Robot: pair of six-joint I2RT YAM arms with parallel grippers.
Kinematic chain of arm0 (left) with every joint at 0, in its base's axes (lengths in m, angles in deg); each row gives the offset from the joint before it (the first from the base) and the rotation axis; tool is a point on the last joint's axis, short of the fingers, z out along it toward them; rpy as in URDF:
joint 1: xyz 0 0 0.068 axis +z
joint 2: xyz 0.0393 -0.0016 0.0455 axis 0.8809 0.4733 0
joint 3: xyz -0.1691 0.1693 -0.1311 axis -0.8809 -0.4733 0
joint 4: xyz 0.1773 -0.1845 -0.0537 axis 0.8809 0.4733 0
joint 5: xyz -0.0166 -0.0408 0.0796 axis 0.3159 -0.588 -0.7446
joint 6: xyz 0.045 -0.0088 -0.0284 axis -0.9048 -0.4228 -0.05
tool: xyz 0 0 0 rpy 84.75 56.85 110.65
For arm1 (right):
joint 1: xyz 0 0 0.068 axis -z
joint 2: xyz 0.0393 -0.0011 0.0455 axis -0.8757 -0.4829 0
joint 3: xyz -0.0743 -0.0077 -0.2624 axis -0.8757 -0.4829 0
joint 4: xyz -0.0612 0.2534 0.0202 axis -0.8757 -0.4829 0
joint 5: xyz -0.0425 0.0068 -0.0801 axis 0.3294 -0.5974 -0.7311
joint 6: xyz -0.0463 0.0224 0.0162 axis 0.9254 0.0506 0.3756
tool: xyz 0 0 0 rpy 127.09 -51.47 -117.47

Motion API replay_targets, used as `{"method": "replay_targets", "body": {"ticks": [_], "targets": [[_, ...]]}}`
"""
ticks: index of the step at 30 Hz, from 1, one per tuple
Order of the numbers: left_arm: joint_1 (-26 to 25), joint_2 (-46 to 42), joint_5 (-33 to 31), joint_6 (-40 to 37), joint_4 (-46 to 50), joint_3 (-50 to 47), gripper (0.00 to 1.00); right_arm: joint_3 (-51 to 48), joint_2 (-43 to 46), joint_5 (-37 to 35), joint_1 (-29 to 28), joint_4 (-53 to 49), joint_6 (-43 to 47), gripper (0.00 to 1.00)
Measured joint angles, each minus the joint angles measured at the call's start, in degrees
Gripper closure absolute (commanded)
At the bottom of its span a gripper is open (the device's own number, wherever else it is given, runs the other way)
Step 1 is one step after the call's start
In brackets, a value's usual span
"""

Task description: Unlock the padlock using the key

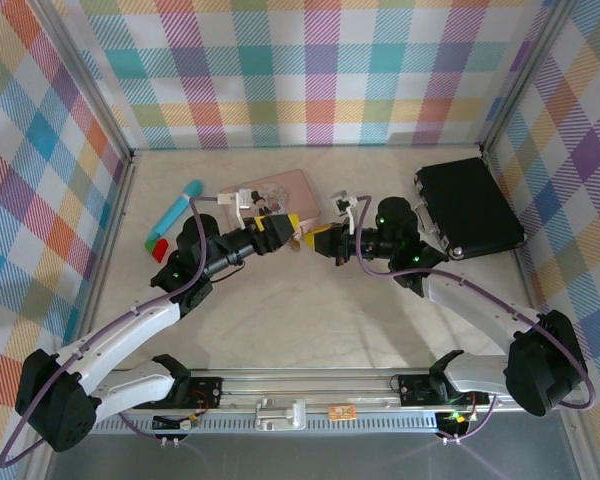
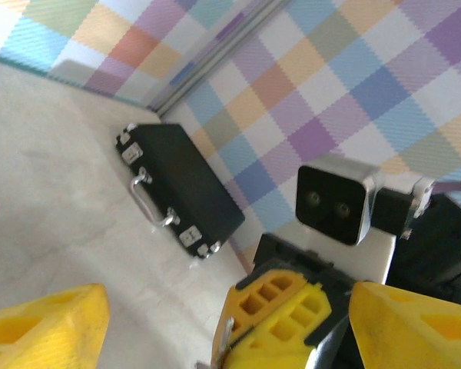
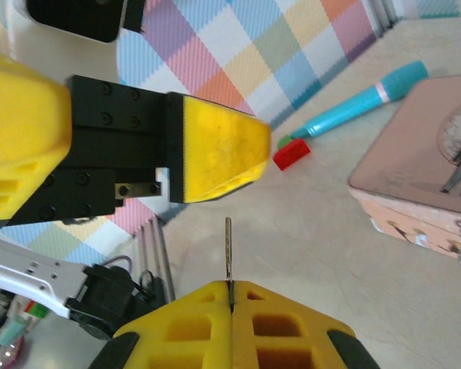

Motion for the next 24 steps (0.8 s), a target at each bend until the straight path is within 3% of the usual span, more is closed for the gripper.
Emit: {"method": "replay_targets", "body": {"ticks": [8,16,22,24], "targets": [[0.0,0.6,3.9,-2.0,4.0,1.0,0.29,8.5,-2.3,2.2,0.0,-12.4,9.5,1.0],[0.0,2.6,7.1,-3.2,3.9,1.4,0.51,11.0,-6.0,6.9,0.0,-15.9,11.5,1.0],[0.0,2.6,7.4,-4.2,3.9,1.6,0.94,11.0,-6.4,8.3,0.0,-16.2,11.7,1.0],[0.2,2.7,7.6,-4.4,4.0,1.6,1.0,11.0,-6.4,8.5,0.1,-16.0,11.7,1.0]]}}
